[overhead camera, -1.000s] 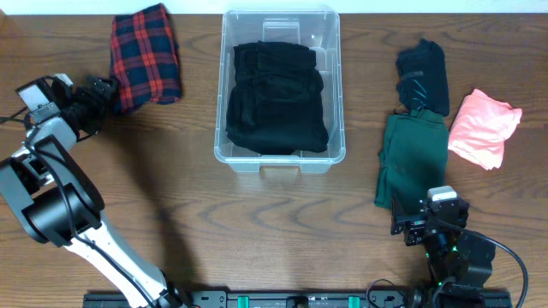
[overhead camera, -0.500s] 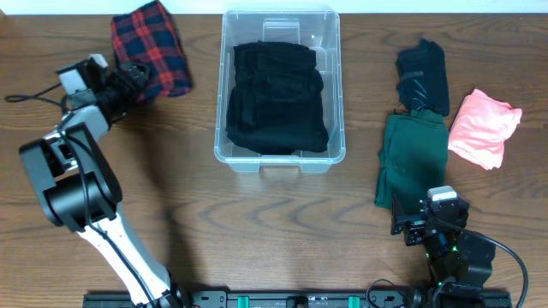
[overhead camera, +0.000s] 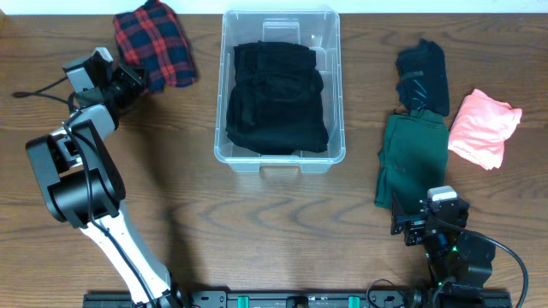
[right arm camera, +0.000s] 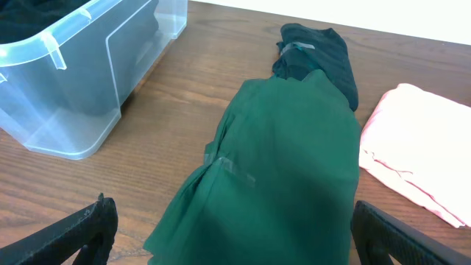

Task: Pack container
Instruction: 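Move left gripper to the red plaid shirt and grasp it, then lift the plaid shirt and carry it over the container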

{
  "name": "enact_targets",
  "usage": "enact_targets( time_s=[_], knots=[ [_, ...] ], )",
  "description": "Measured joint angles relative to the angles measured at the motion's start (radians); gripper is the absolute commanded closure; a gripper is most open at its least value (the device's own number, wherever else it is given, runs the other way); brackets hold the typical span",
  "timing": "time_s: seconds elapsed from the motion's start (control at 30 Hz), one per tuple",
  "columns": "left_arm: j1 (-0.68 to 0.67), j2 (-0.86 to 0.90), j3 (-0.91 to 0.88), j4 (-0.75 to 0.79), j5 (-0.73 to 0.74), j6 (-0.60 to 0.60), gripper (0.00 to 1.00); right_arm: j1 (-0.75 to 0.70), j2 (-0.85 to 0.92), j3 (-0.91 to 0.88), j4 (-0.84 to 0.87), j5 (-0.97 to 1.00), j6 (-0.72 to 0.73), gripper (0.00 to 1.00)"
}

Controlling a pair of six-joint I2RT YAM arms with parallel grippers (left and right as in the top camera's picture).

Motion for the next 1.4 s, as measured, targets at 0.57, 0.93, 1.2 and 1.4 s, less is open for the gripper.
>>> enact_targets(
  time_s=[0.57,0.93,1.2,1.4],
  knots=[
    [0.013,-0.031,-0.002,0.148,0.374,-0.137,0.94,0.0,0.0,0.0,0.0,0.0,0.0,0.01],
    [0.01,-0.465,-0.013,0.152,0.466,-0.214,0.94,0.0,0.0,0.0,0.0,0.0,0.0,0.01],
    [-0.134,-0.713,-0.012,0.156,0.448,-0.25,0.94,0.0,0.0,0.0,0.0,0.0,0.0,0.01],
    [-0.351,-0.717,-0.012,0.139,0.352,-0.214,0.94,0.0,0.0,0.0,0.0,0.0,0.0,0.01]
  ],
)
